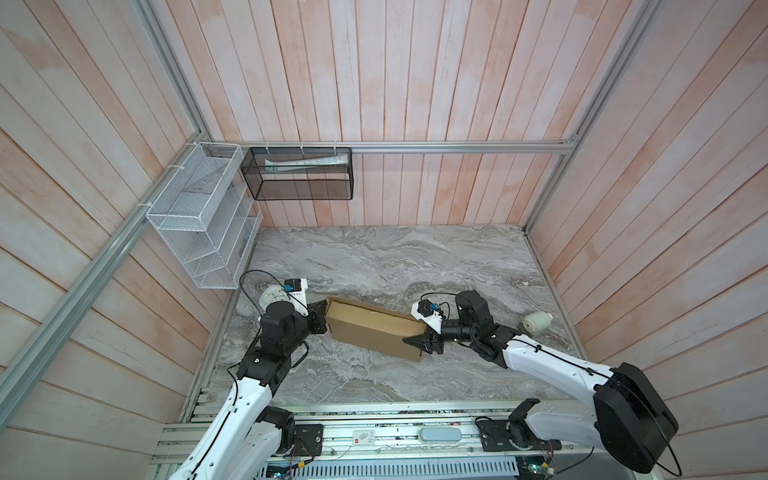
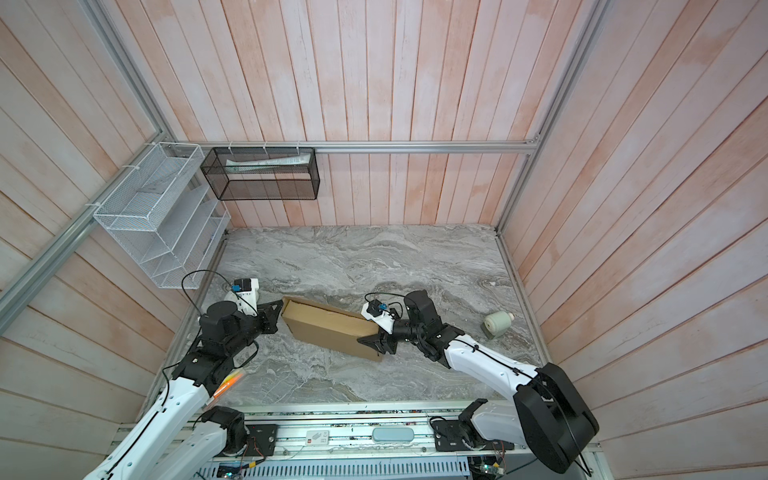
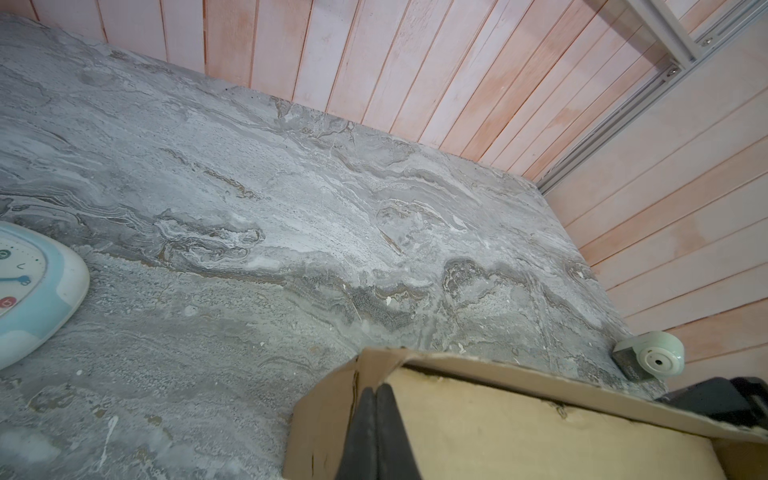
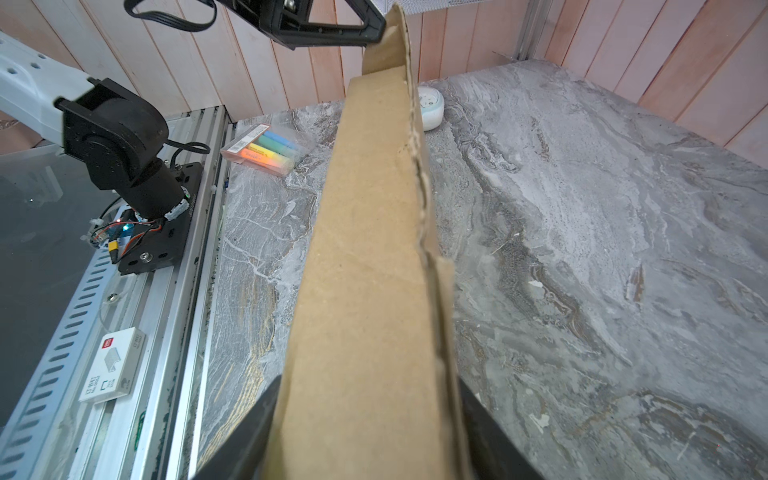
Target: Fold the paper box
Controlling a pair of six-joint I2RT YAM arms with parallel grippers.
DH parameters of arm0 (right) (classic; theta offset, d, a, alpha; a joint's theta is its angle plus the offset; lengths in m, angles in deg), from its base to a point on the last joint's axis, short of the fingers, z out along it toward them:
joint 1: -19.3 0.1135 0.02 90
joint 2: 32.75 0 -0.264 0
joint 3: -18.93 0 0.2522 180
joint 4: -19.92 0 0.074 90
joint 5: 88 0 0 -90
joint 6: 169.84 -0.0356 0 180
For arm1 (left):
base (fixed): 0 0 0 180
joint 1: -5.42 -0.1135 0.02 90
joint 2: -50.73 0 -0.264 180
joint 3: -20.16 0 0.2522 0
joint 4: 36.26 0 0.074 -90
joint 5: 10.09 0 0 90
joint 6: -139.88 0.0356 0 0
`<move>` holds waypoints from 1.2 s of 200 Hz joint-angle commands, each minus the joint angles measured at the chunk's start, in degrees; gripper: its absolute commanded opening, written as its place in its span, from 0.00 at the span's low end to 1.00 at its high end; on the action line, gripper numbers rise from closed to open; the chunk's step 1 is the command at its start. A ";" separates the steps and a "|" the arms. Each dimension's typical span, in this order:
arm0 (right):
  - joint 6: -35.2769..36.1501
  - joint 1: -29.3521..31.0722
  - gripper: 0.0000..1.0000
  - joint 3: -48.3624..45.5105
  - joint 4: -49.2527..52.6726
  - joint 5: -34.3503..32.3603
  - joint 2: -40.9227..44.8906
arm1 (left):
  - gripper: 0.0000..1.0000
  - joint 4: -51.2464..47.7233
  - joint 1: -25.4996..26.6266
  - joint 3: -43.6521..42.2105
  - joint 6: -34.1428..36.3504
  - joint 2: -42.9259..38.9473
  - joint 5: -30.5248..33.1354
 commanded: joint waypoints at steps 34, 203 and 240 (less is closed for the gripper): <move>0.65 -0.32 0.65 -0.49 -1.94 0.70 1.66 | 0.00 -4.15 -0.25 -1.48 -0.36 0.91 0.99; -6.11 -0.30 0.70 -2.10 0.88 -12.71 20.93 | 0.00 -3.55 -0.21 -1.86 -0.05 1.10 -0.50; -11.41 -0.22 0.59 -0.62 3.29 -18.76 25.96 | 0.00 -3.62 -0.23 -1.83 -0.07 0.94 -0.78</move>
